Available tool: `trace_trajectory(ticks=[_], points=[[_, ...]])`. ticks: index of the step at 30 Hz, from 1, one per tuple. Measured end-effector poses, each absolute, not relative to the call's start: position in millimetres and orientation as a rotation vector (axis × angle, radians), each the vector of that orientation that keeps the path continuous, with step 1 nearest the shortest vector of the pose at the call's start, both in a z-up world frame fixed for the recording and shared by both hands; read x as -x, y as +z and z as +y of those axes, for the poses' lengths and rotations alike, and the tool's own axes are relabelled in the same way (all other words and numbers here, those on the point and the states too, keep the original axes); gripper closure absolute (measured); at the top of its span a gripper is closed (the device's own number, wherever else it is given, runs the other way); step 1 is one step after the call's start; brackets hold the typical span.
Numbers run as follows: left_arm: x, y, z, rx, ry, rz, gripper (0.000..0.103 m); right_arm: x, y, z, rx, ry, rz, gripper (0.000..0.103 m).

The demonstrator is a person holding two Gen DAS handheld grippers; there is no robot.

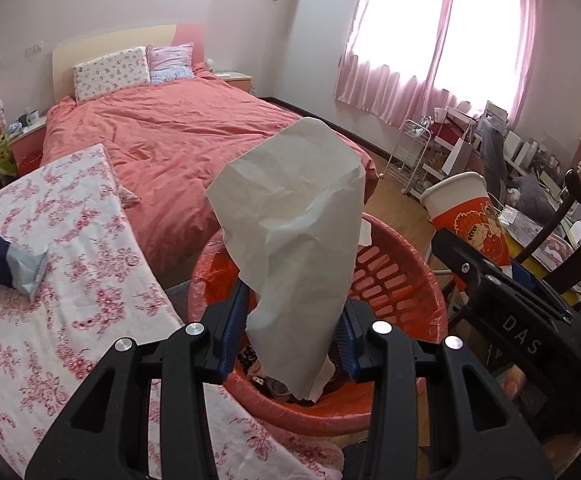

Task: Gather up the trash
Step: 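Open both tools to drop tissue and cup into the basket, then move both tools back toward the remaining items on the bed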

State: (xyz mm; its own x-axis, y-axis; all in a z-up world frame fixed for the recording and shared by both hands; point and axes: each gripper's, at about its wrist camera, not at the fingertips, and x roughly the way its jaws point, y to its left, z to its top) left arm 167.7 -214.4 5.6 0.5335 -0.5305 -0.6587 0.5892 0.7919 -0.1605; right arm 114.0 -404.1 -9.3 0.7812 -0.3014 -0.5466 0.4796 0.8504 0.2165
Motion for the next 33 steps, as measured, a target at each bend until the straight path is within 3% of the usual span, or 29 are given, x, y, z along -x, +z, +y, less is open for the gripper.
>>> trace_trajectory(ticks=[8,12,17,33], points=[[-170.0,-8.1,-227.4,-0.109,-0.663,0.790,0.061,-130.5,-19.8,-423.0,-0.423,-0.376,0.554,0.026],[-168.3,-14.3,-228.0,-0.121,-0.656,0.807,0.044,-135.9,-24.9,-424.8,-0.443,-0.362,0.565,0.019],[-169.8,-17.9,-220.7,-0.114,-0.626,0.829,0.042,-132.9,-25.8,-422.3,-0.432,-0.365,0.569,0.015],[-189.8,-13.7,-95.1,-0.110,-0.309,0.811,0.024,-139.4,-14.5,-355.3,-0.267,-0.321,0.622,0.013]])
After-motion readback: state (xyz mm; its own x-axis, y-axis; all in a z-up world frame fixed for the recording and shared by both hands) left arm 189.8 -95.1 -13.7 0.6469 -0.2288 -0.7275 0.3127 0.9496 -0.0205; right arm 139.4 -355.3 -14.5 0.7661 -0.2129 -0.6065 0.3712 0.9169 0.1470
